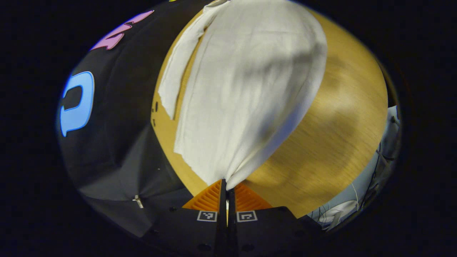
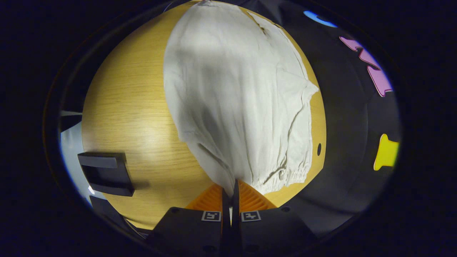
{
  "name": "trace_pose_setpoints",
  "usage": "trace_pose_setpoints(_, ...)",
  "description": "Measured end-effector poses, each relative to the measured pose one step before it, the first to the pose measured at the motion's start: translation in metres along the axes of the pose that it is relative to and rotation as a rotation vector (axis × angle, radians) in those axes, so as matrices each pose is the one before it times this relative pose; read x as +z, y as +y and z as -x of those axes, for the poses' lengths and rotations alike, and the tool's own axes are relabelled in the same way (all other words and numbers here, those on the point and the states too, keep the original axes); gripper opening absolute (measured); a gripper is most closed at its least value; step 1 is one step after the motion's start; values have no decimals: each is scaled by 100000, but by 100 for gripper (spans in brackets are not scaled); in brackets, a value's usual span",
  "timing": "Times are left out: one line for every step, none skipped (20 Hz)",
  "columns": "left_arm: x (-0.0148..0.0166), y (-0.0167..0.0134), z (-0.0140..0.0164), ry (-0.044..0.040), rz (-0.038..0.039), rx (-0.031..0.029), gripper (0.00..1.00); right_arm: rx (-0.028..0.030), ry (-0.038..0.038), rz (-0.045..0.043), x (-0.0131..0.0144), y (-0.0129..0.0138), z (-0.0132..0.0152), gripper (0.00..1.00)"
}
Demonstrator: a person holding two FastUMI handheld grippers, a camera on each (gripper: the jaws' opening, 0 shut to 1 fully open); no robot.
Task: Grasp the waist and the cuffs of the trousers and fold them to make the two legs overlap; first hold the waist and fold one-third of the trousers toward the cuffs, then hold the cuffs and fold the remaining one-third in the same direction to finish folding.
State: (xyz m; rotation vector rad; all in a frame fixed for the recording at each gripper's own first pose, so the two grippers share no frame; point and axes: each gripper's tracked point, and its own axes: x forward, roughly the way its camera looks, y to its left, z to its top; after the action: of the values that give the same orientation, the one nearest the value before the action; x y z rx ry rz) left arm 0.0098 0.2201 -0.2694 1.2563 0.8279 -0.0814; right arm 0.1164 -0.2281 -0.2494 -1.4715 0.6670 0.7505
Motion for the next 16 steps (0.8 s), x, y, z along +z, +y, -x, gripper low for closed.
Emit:
trace_pose_setpoints(283, 477, 384, -1322, 3651, 1631, 5, -2334, -122, -3809, 227, -617, 402, 5)
trace_pose_setpoints(357, 868, 263, -1170, 3122, 1682, 6, -2268, -163, -4143, 207, -582, 408, 5)
trace_pose_setpoints(468, 892, 151, -416, 2877, 1643, 6, -2499, -543, -3990, 490, -639, 422, 5)
trace_pose_setpoints(525, 901, 230, -1193, 3541, 1769, 6, -2912, -1696, -3493, 612, -836, 399, 5)
trace_pose_setpoints(838, 916, -96, -1607, 4843, 1197, 6, -2889, -1826, -3556, 562, -1049, 153, 6)
trace_pose_setpoints(935, 1011, 82, -1669, 4888, 1640, 5, -2401, -675, -4128, 279, -938, 29, 5)
trace_pose_setpoints(1107, 1146, -60, -1428, 3753, 2104, 5, -1929, 383, -4966, 171, -835, -28, 5)
trace_pose_setpoints(1071, 1119, -216, -1413, 1814, 1840, 5, -2085, 295, -5483, 125, -981, -195, 5)
trace_pose_setpoints(1189, 1035, -219, -1620, 898, 1605, 6, -2487, 29, -6239, 432, -1184, -119, 5)
trace_pose_setpoints(1200, 870, -164, -2006, 859, 1192, 6, -2346, -437, -6725, 551, -1163, -35, 5)
trace_pose_setpoints(1195, 783, -323, -1553, 1059, 611, 5, -2659, -676, -6328, 745, -1239, -244, 5)
trace_pose_setpoints(1052, 939, -402, -1027, 1461, 781, 5, -2267, -372, -5834, 870, -1124, 4, 5)
trace_pose_setpoints(1261, 836, -405, -1408, 2044, 610, 5, -1927, -456, -5614, 841, -932, -10, 5)
trace_pose_setpoints(1370, 853, -811, -2267, 2849, 278, 5, -1633, -747, -5575, 976, -791, -152, 5)
trace_pose_setpoints(1487, 582, -835, -1713, 3288, -179, 5, -1510, -446, -5884, 1016, -696, -99, 5)
trace_pose_setpoints(1278, 610, -978, -1411, 2234, 336, 5, -954, 248, -6644, 799, -500, -270, 5)
